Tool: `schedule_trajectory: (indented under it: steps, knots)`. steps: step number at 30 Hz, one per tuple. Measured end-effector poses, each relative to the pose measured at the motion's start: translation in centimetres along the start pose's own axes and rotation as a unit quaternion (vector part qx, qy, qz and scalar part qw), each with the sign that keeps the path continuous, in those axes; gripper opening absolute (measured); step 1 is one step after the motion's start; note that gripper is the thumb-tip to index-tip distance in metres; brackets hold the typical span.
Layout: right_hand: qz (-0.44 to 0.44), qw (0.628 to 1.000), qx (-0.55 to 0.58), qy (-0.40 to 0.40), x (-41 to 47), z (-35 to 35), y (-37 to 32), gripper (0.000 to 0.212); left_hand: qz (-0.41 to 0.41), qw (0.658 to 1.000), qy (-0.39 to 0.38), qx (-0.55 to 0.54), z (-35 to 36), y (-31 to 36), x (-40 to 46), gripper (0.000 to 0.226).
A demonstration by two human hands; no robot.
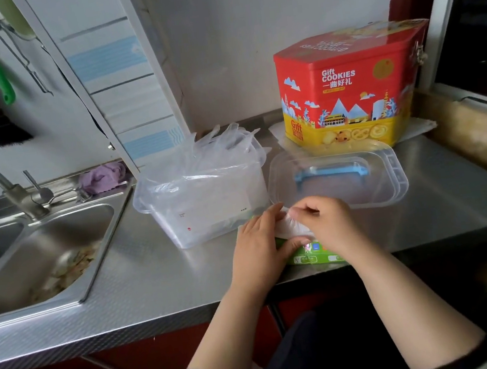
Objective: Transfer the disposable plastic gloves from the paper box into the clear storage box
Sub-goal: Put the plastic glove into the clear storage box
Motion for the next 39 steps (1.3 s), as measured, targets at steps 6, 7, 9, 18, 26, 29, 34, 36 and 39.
schedule_trajectory:
  steps: [6, 7, 9, 18, 26, 29, 34, 36, 39]
  knots:
    - [0.02, 0.98, 0.184, 0.077, -0.5, -0.4, -1.2, 0.018, -0.023, 0.999, -0.006, -0.035, -0.3, 0.5, -0.1, 0.084]
    - [0.025, 0.961, 0.261, 0.094, -0.7, -0.7, -1.8, 0.02, -0.025, 0.999, -0.011, -0.039, -0.3, 0.5, 0.0, 0.085]
    - [0.016, 0.907, 0.402, 0.126, -1.0, -2.0, -3.6, 0.02, -0.031, 0.998, -0.017, -0.047, -0.4, 0.5, 0.0, 0.087]
    - [0.048, 0.977, -0.174, -0.117, -0.4, -1.3, -3.9, 0.029, -0.049, 0.997, -0.013, -0.065, -0.3, 0.7, -0.5, 0.102]
    - [-0.013, 0.994, 0.097, 0.051, -0.6, 0.3, -2.8, 0.014, -0.044, 0.997, -0.012, -0.069, -0.4, 0.6, -0.7, 0.106]
    - [-0.004, 0.947, 0.304, 0.104, -0.7, -0.8, -3.0, 0.013, -0.051, 0.995, -0.013, -0.09, -0.6, 0.7, -0.7, 0.109]
    - [0.028, 0.887, 0.437, 0.145, -1.2, -0.9, -3.0, 0.015, -0.044, 0.997, -0.007, -0.067, -0.2, 0.5, -0.3, 0.09]
    - [0.026, 0.869, 0.474, 0.139, -1.1, -1.2, -3.4, 0.021, -0.032, 0.999, -0.003, -0.041, 0.0, 0.3, -0.2, 0.078]
    - [-0.012, 0.831, 0.541, 0.129, -0.7, -1.7, -4.5, 0.021, -0.014, 1.0, 0.003, -0.01, 0.2, -0.2, -0.2, 0.071]
Point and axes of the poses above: each hand's wrist, its own x-axis towards the middle knuckle, its own z-axis out of the palm, y = z × x, the point moved 1 cm from there along x, towards the middle knuckle, and after that the axes turned 8 degrees about -y, right-handed, at the moved point
